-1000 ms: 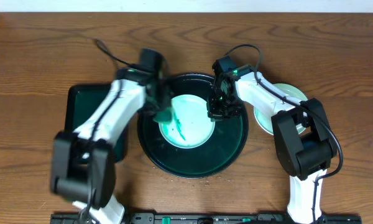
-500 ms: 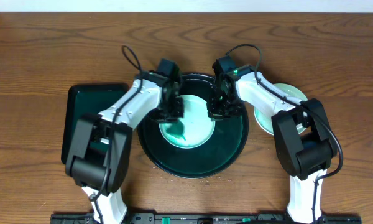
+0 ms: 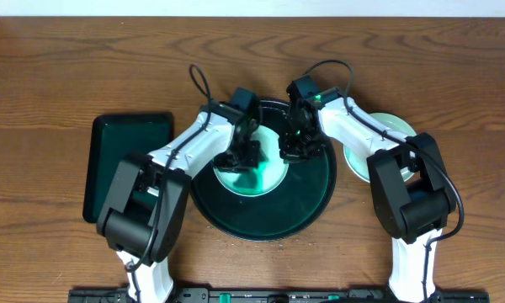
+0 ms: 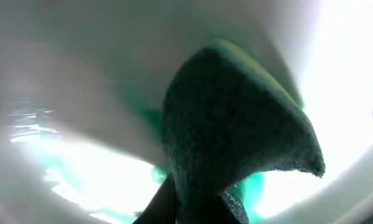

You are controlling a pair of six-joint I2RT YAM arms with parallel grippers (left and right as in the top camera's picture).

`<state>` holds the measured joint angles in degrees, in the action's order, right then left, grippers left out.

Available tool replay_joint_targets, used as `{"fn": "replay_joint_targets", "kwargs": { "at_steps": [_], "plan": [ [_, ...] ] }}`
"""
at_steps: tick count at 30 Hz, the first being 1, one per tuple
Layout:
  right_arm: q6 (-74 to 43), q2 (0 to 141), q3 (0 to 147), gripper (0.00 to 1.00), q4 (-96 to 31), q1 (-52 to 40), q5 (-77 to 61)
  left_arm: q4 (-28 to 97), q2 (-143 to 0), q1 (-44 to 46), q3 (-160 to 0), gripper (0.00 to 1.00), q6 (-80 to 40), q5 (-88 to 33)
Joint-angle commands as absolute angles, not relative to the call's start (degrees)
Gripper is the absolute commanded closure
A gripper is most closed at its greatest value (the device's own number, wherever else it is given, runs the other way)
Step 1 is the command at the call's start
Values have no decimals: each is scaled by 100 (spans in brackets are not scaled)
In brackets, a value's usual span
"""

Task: Clean dirty plates on tray and stack at the side
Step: 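Scrub the held plate with the sponge in the left gripper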

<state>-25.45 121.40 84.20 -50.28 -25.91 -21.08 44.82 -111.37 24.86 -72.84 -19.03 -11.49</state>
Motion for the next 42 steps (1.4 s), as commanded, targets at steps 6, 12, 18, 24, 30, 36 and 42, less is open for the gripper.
{"fn": "replay_joint_targets", "kwargs": {
  "at_steps": [6,12,18,24,30,36,42],
  "plan": [
    [-2585,12197,8344,99,-5057,-2550,-1896,4818,-11231,2235,-7223,93,-3297,1535],
    [-2587,12197,8344,99,-5054,-2550,-1896,4720,-11231,2427,-7223,93,-1929,-346],
    [-2585,12197,8344,99,-5059,-2550,-1916,4278,-11231,2521,-7223,93,25,-2696],
    [-2565,12197,8344,99,-5065,-2550,-1916,4143,-11231,2377,-7223,93,95,-2696],
    [-2563,12197,8344,99,-5076,-2550,-1916,4053,-11231,2185,-7223,93,-510,-1330],
    [-2565,12197,8344,99,-5076,-2550,-1918,4768,-11231,2073,-7223,93,-3747,1804],
    [-2563,12197,8344,99,-5076,-2550,-1916,4744,-11231,2233,-7223,93,-2864,447]
  ]
}}
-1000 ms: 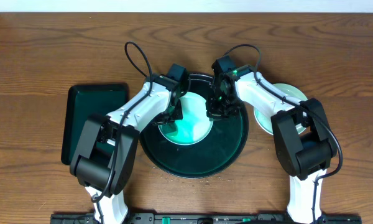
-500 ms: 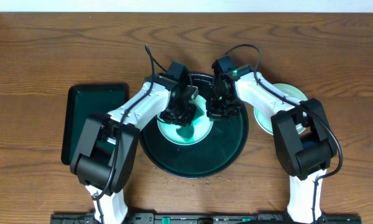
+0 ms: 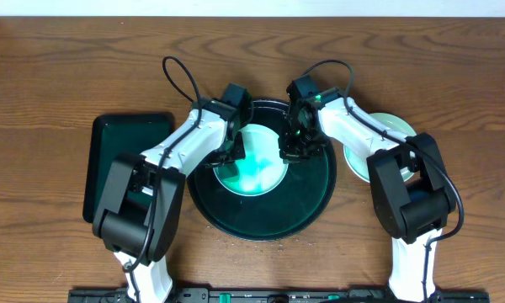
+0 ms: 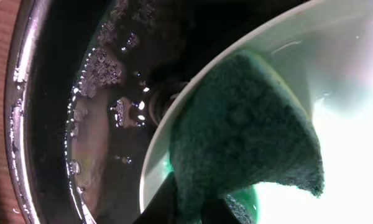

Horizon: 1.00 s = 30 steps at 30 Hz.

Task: Clean dirty plates on tray and stack at the side
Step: 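Scrub the held plate with the sponge in the left gripper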

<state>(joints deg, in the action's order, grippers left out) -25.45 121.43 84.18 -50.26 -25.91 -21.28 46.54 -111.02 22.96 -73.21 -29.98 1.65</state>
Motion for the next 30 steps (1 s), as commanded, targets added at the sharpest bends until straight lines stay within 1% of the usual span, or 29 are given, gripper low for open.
{"fn": "replay_joint_targets", "kwargs": {
  "at_steps": [1,5,7,11,15,19,22,24,27,30],
  "plan": [
    [-2563,12197,8344,99,-5074,-2550,-1916,4729,-11231,2265,-7223,93,-2515,75],
    [-2563,12197,8344,99,-5074,-2550,-1918,4648,-11231,2386,-7223,93,-1146,-1949],
    [-2565,12197,8344,99,-5070,-2550,-1920,4593,-11231,2432,-7223,93,-701,-2786],
    [-2563,12197,8344,99,-5072,-2550,-1959,4412,-11231,2462,-7223,92,-617,-3395],
    [-2519,12197,8344,99,-5074,-2550,-1970,4180,-11231,2456,-7223,93,-607,-3489],
    [-2497,12197,8344,99,-5076,-2550,-1997,3972,-11231,2390,-7223,93,-666,-3096],
    [-2497,12197,8344,99,-5081,-2550,-1997,3968,-11231,2228,-7225,93,-1094,-2397],
    [-2497,12197,8344,99,-5081,-2550,-1999,4027,-11231,2078,-7225,93,-1339,-1782],
    [-2497,12197,8344,99,-5078,-2550,-1997,4108,-11231,1879,-7225,93,-1761,-443],
    [-2499,12197,8344,99,-5074,-2550,-1999,4206,-11231,1776,-7321,93,-1793,633]
  ]
}}
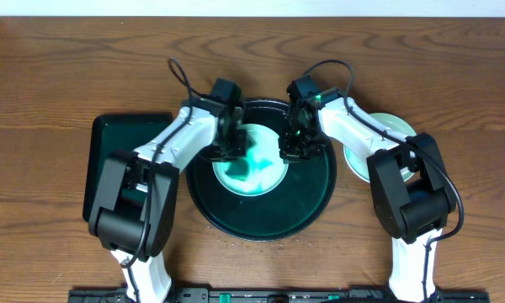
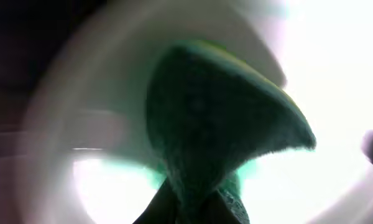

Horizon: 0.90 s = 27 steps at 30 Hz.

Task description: Clean dirty plates on tray and stack at the side

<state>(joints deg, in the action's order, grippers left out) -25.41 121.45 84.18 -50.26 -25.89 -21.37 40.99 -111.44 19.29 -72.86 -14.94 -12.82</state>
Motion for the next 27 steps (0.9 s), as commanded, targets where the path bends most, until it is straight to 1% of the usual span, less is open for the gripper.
{"fn": "replay_joint_targets", "kwargs": {
  "at_steps": [1,4,11,15,18,22,27],
  "plan": [
    [-2502,12197,8344,99,-5076,-2550,-1999,4340,-11231,1754,-7415,93,-1791,875],
    [-2502,12197,8344,99,-5078,-2550,-1997,4818,-11229,1730,-7795,93,-1791,1221],
    [-2499,12197,8344,99,-5096,-2550,-1990,5817,-11111,1715,-8724,93,-1817,1201],
    [-2445,12162,8361,99,-5078,-2550,-1970,6248,-10774,1529,-9004,93,-1833,906],
    [-2239,12009,8403,99,-5019,-2576,-1911,6386,-10433,1184,-9013,93,-1831,602],
    [-2137,11587,8442,99,-4856,-2729,-1223,6525,-10206,572,-9013,93,-1806,510],
    [-1865,10879,8442,99,-4742,-3087,89,6552,-10217,-145,-8971,93,-1809,515]
  ]
}}
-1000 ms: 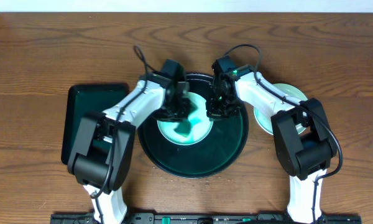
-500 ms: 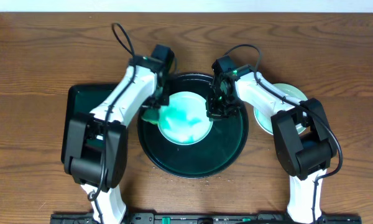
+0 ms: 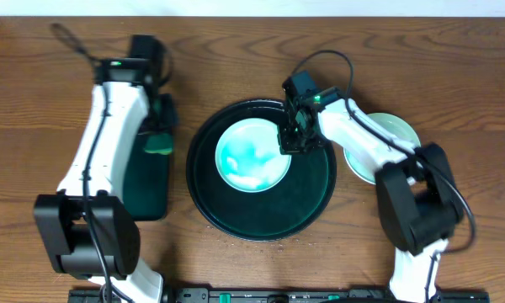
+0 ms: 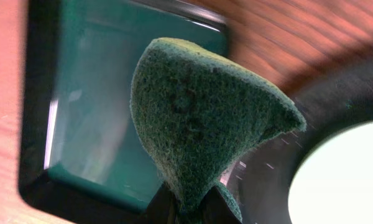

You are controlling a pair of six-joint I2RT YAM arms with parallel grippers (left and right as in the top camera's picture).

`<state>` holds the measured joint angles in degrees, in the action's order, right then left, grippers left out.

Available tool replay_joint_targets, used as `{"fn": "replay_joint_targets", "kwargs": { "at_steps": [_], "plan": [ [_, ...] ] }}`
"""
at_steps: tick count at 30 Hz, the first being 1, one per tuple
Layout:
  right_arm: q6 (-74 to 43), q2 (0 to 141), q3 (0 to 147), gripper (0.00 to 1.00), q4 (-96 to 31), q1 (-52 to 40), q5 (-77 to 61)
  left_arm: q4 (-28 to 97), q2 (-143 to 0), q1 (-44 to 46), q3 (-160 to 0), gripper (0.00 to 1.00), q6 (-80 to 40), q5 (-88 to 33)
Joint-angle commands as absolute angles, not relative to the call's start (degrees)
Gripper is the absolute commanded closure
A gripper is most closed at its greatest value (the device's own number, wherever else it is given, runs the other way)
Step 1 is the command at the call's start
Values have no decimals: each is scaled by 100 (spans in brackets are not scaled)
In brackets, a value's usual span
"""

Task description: Clean dirty plates on tray and stack at the side

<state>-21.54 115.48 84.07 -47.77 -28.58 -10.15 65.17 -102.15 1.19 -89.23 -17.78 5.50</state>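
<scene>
A white plate (image 3: 251, 157) smeared with teal suds lies in the round dark tray (image 3: 316, 198) at the table's middle. My right gripper (image 3: 292, 139) sits at the plate's right rim, shut on it. My left gripper (image 3: 159, 135) hangs over the rectangular green tray (image 3: 147, 189) on the left, shut on a dark green sponge (image 3: 159, 144). The left wrist view shows the sponge (image 4: 205, 112) pinched in the left gripper (image 4: 196, 200) above that rectangular tray (image 4: 105, 106). The plate's edge (image 4: 345, 180) shows at the lower right there.
A pale green plate (image 3: 397, 130) lies on the wooden table to the right of the round tray, partly under my right arm. The left arm crosses the rectangular tray's upper part. Bare wood surrounds both trays.
My left gripper has left the plate and now hangs over the rectangular tray on the left, the sponge still in it. The plate is uncovered. The right gripper stays at the rim.
The left gripper pressed the sponge on the plate's middle, then on its left edge, then on its upper left part, while the right gripper held the rim. Now the sponge is over the rectangular tray and the sudsy plate lies bare.
</scene>
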Motion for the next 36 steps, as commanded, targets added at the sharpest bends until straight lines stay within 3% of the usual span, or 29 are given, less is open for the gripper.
{"fn": "replay_joint_targets", "kwargs": {
  "at_steps": [1,11,26,31,36],
  "plan": [
    [-1802,10709,8442,99,-4748,-3201,482,6552,-10221,-255,-8969,93,-1809,515],
    [-1249,9703,8442,99,-4764,-4569,3972,6510,-10224,-749,-8960,93,-1809,519],
    [-910,9686,8442,99,-4797,-6403,8414,6423,-10224,-766,-8903,93,-1809,519],
    [-913,9686,8442,99,-4797,-6501,8720,6423,-10224,-766,-8903,93,-1809,519],
    [-913,9686,8442,99,-4803,-6429,8044,6423,-10224,-766,-8903,93,-1809,519]
  ]
}}
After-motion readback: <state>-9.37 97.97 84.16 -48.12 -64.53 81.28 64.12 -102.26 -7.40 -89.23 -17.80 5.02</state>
